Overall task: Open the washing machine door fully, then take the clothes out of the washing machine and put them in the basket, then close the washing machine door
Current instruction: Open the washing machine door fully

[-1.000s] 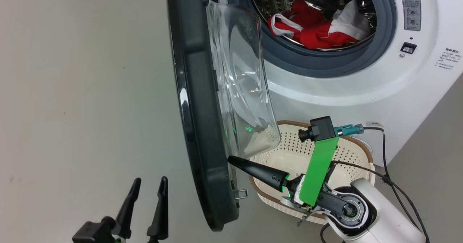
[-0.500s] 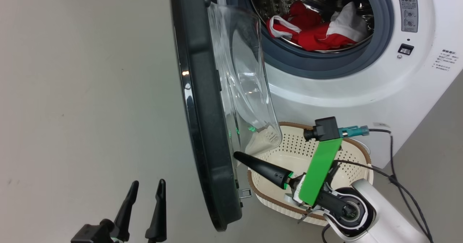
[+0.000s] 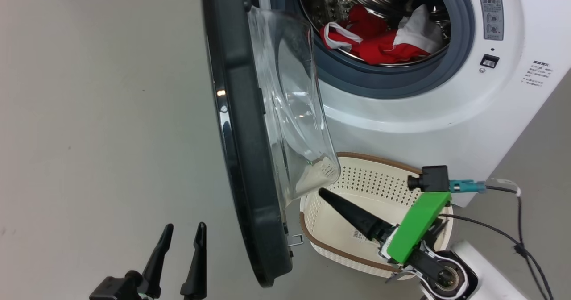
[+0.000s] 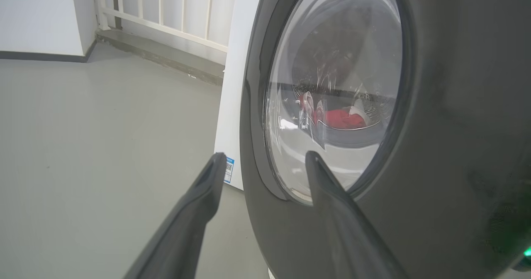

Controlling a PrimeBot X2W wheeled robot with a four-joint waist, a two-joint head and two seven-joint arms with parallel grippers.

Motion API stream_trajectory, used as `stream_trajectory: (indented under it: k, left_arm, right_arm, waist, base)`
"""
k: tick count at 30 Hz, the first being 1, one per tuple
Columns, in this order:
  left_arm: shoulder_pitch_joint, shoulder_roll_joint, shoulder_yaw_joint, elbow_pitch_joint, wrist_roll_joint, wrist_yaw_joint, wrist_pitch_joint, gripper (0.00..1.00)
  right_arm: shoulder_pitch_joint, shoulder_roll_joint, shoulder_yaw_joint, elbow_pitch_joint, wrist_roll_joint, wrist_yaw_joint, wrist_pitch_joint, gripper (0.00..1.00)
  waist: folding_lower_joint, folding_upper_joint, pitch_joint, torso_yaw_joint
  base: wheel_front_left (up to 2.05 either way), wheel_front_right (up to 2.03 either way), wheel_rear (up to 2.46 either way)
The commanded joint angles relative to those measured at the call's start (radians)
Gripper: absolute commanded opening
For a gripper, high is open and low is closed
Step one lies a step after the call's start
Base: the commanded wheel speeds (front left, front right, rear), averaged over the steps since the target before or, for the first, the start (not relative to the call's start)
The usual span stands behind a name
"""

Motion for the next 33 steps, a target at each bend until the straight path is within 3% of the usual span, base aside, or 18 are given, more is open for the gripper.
stream_trajectory:
  k: [1, 14, 27, 30, 33]
  left_arm:
    - [-0.028, 0.008, 0.036, -0.018, 0.009, -0.005, -0.012, 1.00]
    - [-0.021, 0.008, 0.044, -0.010, 0.015, -0.009, -0.012, 1.00]
    - [-0.011, 0.008, 0.051, -0.009, 0.022, -0.010, -0.012, 1.00]
    - [-0.009, 0.008, 0.053, -0.009, 0.025, -0.011, -0.012, 1.00]
    - [-0.007, 0.008, 0.055, -0.009, 0.026, -0.012, -0.012, 1.00]
  right_arm:
    - [0.019, -0.004, 0.016, -0.014, -0.014, 0.008, -0.027, 1.00]
    - [0.071, -0.101, 0.064, 0.054, -0.063, 0.008, -0.219, 1.00]
    - [0.046, -0.192, 0.149, 0.163, -0.226, 0.008, -0.529, 1.00]
    - [0.040, -0.195, 0.134, 0.211, -0.282, 0.008, -0.544, 1.00]
    - [0.047, -0.178, 0.055, 0.235, -0.378, 0.008, -0.546, 1.00]
  waist:
    - [0.0000, -0.0001, 0.001, -0.006]
    - [0.0000, -0.0001, -0.011, -0.024]
    - [0.0000, -0.0001, -0.021, -0.033]
    - [0.0000, -0.0001, -0.024, -0.035]
    - [0.0000, -0.0001, -0.025, -0.039]
  base:
    - [0.00, 0.00, 0.00]
    - [0.00, 0.00, 0.00]
    - [0.00, 0.00, 0.00]
    - [0.00, 0.00, 0.00]
    - [0.00, 0.00, 0.00]
